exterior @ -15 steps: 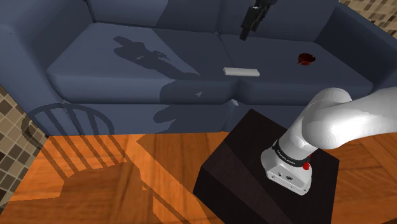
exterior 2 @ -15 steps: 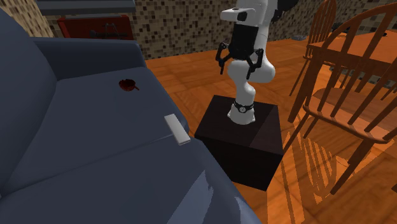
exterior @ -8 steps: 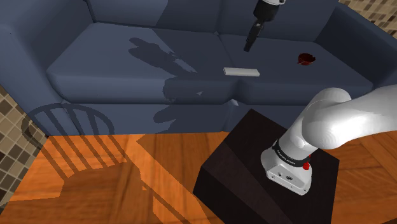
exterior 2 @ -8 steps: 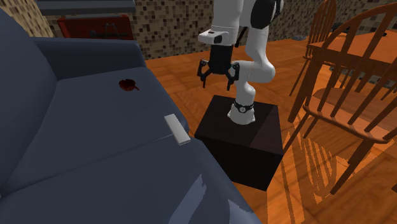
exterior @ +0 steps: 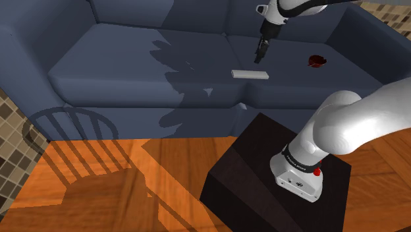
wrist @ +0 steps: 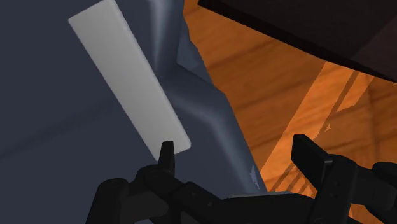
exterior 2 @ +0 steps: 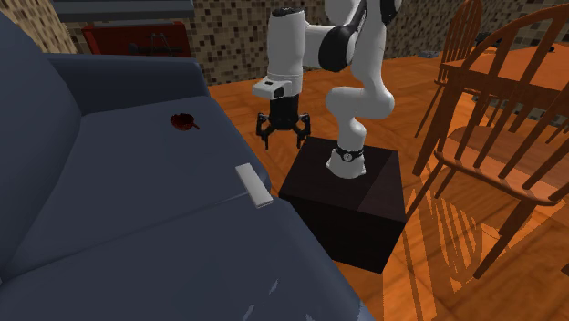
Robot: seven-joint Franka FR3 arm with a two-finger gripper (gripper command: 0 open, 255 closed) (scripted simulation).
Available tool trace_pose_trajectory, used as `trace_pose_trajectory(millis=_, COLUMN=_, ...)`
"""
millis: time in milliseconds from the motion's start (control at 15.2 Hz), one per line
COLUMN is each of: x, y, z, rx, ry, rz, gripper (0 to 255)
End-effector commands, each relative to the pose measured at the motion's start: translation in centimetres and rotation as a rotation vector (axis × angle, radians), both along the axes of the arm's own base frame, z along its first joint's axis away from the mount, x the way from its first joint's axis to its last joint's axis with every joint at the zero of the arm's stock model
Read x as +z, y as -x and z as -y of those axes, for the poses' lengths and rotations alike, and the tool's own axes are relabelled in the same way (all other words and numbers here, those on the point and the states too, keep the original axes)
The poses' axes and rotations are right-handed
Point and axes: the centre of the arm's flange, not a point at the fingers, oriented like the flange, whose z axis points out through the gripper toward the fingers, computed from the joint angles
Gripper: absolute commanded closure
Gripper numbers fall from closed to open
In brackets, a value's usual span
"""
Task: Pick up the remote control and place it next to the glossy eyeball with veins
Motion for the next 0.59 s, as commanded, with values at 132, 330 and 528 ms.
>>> trace_pose_trajectory(millis=132, x=-3.7, y=-1.4, z=3.9, rx=0.093, ry=-0.008, rz=-0.021, gripper=0)
trace_pose_trajectory(millis=330, x=-6.6, y=-2.6, z=6.6, rx=0.159, ry=-0.016, rz=-0.037, gripper=0)
trace_pose_trajectory(millis=528, x=-9.5, y=-3.9, z=9.3, rx=0.226, ry=-0.023, rz=-0.054, gripper=0)
